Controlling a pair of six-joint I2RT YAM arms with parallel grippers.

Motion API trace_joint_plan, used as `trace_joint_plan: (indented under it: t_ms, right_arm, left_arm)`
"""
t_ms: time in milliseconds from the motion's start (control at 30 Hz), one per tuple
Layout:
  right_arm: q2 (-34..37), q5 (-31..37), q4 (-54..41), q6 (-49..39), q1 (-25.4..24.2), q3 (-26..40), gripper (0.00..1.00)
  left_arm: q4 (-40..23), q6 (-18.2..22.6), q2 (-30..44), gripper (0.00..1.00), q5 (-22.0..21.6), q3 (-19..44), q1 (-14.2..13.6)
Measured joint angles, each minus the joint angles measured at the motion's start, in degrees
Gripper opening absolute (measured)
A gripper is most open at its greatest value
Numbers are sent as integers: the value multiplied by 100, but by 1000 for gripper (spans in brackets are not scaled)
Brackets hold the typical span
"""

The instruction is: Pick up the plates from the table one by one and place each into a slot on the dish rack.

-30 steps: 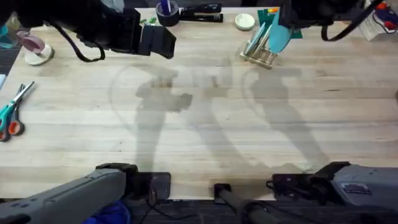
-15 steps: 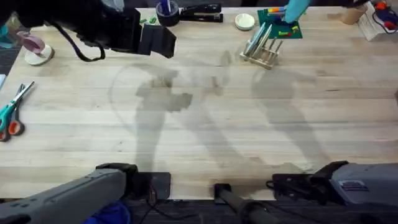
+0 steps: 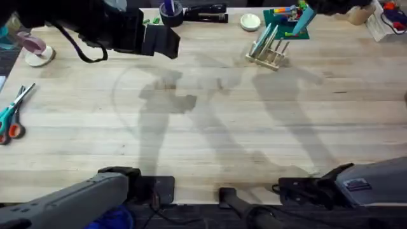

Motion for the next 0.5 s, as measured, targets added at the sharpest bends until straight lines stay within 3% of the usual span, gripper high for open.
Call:
trace_joint_plan:
  t_ms: [500]
  right_arm:
    - [371,-142,123,361,-285,16,29]
  left_arm:
    - [0,0,-1,995,0,0,0]
